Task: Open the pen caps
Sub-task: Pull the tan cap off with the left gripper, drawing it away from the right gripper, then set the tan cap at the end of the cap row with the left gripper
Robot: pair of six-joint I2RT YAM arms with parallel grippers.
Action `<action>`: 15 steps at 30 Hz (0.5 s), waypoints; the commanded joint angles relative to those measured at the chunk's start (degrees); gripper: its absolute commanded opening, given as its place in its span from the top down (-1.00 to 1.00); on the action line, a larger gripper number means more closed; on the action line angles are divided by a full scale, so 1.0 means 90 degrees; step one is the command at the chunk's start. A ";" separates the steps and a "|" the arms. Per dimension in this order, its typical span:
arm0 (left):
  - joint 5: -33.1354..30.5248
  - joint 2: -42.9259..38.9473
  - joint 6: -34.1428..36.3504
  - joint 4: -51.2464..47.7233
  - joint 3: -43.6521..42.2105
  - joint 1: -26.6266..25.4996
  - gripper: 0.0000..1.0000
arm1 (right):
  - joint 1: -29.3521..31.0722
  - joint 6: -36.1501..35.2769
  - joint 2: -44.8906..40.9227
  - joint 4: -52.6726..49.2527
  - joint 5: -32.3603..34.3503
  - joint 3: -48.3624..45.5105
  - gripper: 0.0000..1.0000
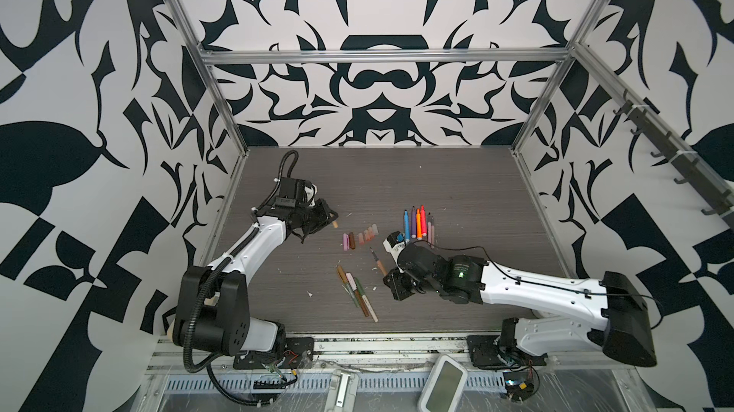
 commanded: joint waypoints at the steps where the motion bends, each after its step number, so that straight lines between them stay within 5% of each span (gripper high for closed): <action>1: -0.0114 0.0188 0.0262 -0.0072 -0.0182 0.0009 1.00 | -0.0004 0.0082 -0.0191 -0.0035 0.0107 -0.0046 1.00; 15: -0.0010 0.1448 0.0528 0.0127 -0.0292 0.0009 0.92 | -0.0004 0.0058 -0.0152 -0.0124 0.0137 0.0076 1.00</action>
